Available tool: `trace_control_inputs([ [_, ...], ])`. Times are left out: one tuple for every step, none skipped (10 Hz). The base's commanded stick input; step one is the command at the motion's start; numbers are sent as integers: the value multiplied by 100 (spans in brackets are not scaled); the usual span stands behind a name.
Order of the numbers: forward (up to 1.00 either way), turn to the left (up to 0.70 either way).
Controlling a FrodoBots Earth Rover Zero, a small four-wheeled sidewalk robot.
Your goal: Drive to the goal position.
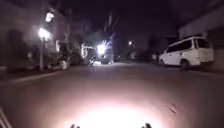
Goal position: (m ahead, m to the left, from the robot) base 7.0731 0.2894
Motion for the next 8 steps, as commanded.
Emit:
trace_control_inputs([
  [70,0],
  [70,0],
  [70,-23],
  [70,-35],
  [70,-35],
  [70,-22],
  [70,0],
  [70,0],
])
